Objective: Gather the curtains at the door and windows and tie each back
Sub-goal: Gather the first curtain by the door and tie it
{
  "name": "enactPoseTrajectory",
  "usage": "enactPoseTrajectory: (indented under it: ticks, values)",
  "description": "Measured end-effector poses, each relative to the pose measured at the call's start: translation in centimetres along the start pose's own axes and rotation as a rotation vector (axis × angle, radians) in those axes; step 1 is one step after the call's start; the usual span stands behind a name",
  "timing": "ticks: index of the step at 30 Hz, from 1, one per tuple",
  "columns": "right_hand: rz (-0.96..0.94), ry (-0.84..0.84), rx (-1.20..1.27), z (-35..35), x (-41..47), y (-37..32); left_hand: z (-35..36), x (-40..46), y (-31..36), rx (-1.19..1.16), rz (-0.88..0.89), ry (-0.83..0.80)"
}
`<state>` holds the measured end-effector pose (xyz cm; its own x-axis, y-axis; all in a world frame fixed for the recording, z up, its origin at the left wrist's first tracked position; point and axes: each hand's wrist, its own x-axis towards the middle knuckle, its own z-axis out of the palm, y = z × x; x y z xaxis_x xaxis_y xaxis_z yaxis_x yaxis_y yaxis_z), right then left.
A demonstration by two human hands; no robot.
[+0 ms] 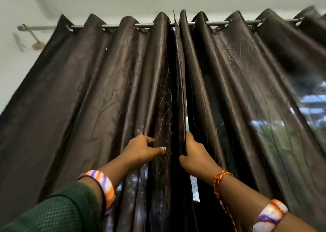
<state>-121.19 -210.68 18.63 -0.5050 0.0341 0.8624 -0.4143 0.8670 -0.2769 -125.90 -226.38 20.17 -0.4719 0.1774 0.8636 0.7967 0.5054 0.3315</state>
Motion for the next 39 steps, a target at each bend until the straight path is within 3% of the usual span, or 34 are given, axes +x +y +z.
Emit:
enactPoseTrajectory:
  ticks: [3,5,7,12,15,19,29,39]
  values:
    - [-0.03,0.074,0.187,2.0,-0.4,-2.0,-1.5,-0.5,-1.1,-0.274,0.056,0.123]
    - [-0.021,0.095,0.384,4.0,-0.5,-3.9,-2.9,-1.4,-1.2,-0.564,0.077,0.019]
    - [-0.036,0.095,0.467,6.5,0.5,-4.5,-4.4,-2.3,-1.6,-0.669,0.107,-0.098]
    - [-0.012,0.086,0.209,10.1,0.2,-9.5,-9.7,-2.2,-6.3,-0.537,0.188,0.115]
    - [-0.052,0.091,0.108,12.4,1.3,-12.0,-14.5,-1.3,-10.9,-0.265,0.131,0.26]
    - [-0.136,0.044,0.059,16.2,4.3,-16.7,-20.4,-1.1,-15.4,-0.092,0.046,0.308]
    - [-0.272,-0.193,0.146,27.4,7.6,-29.5,-30.7,-4.0,-23.9,-0.129,-0.173,0.358]
    - [-0.28,-0.298,0.263,35.6,9.3,-35.9,-37.0,-10.1,-32.9,-0.096,-0.462,0.379]
